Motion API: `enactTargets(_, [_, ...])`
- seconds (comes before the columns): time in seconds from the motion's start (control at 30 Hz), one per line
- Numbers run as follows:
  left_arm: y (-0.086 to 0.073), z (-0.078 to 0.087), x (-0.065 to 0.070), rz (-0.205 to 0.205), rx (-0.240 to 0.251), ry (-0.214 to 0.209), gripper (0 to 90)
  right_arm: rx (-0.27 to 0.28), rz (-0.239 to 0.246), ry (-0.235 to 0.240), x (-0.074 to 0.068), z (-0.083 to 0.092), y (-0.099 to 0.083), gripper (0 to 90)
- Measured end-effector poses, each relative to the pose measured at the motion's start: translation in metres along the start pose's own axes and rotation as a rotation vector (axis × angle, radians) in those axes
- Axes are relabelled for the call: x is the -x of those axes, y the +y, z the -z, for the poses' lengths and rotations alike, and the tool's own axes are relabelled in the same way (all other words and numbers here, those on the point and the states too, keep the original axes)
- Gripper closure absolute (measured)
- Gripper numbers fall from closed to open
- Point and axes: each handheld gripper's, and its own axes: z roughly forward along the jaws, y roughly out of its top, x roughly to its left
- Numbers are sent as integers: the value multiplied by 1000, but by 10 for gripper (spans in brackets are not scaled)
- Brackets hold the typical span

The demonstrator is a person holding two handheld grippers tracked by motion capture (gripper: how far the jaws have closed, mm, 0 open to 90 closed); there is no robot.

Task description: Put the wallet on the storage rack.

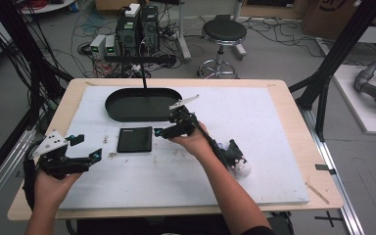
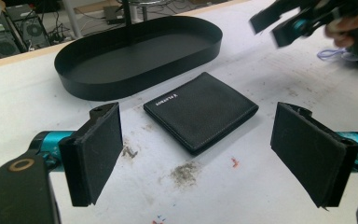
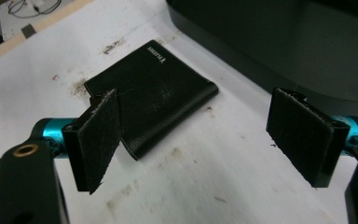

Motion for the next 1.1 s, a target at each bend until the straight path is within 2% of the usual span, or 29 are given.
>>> enactTargets(0.07, [0,1,0,-3,-1,2,167,-19,-3,5,-2,-13,1,191])
enactTargets(0.1, [0,1,0,-2,-1,2,167,-19,-3,5,-2,-13,1,191])
enactTargets(0.13, [0,2,-1,-2,-2,3,167,-40,-5,8,-6,-27,1,191])
enactTargets(0.23, [-1,3,-1,0,-1,6,167,-51,-10,7,-8,-36,2,191])
enactTargets(0.27, [-1,3,-1,3,1,7,167,-74,-21,1,-9,-46,2,191])
enactTargets(0.47, [-2,3,0,-1,-5,6,167,-110,-75,5,-11,-68,-2,191])
enactTargets(0.57, [-2,4,-1,-2,-11,10,167,-161,-60,-1,-17,-79,-5,194])
enactTargets(0.6, [-2,4,-1,-2,-11,11,167,-159,-40,-25,-20,-79,-5,199])
enactTargets(0.63, [-2,4,-1,-2,-11,11,167,-159,-40,-25,-20,-79,-5,199])
enactTargets(0.67, [-2,5,-1,1,-8,12,167,-164,-16,-42,-24,-80,-5,258])
enactTargets(0.7, [-2,5,-1,2,-7,13,167,-167,-27,-31,-24,-79,-5,292])
enactTargets(0.87, [-2,5,-1,0,-12,15,167,-156,-57,-31,-23,-76,-6,438])
enactTargets(0.9, [-2,5,-1,0,-12,15,167,-156,-57,-31,-23,-76,-6,438])
enactTargets(0.93, [-2,5,0,2,-11,14,167,-152,-84,-19,-22,-75,-7,524])
enactTargets(1.03, [-1,5,0,-2,-13,15,167,-134,-109,-11,-19,-74,-8,640])
enactTargets(1.1, [-1,5,0,-2,-13,15,167,-125,-98,-3,-20,-74,-8,712])
